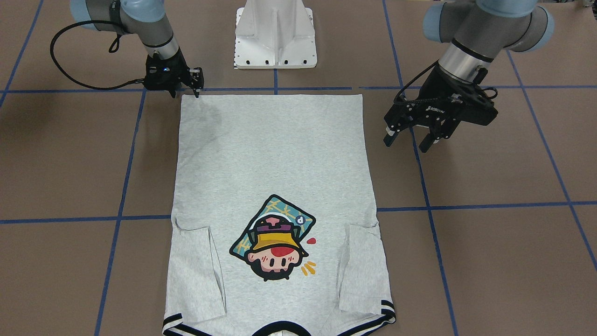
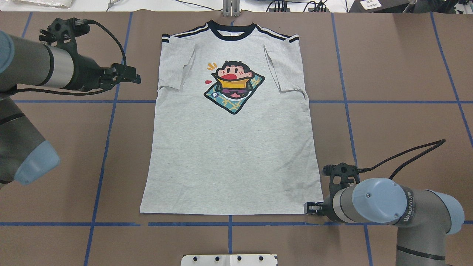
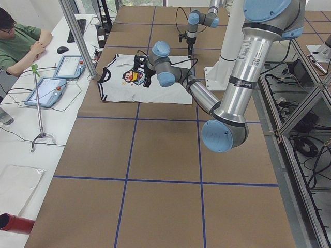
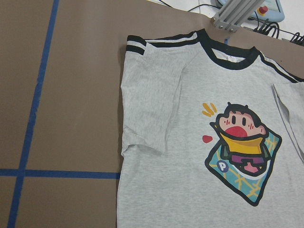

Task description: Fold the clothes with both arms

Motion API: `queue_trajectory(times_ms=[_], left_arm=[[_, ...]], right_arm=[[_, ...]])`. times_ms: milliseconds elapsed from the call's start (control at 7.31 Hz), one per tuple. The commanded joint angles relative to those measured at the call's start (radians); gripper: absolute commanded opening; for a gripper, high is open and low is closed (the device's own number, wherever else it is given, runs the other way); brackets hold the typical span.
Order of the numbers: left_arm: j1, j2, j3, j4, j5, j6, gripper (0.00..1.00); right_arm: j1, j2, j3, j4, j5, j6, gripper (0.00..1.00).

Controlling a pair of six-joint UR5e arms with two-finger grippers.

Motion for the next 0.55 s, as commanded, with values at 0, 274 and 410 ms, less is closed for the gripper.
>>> queue_trajectory(times_ms=[0,274,410], left_arm=[[-0.001,0.000,0.001,0.000,0.000,0.007,0.99],[0.000,0.000,0.002,0.000,0.000,0.005,0.99],[0.001,0.000,0.004,0.000,0.000,0.007,0.99]], right_arm=[[0.000,0.002,-0.003,0.000,0.008,0.000,0.70],[0.000,-0.001,-0.006,-0.003,0.008,0.000,0.70],[0.000,-0.004,-0.006,-0.003,0.008,0.000,0.67]])
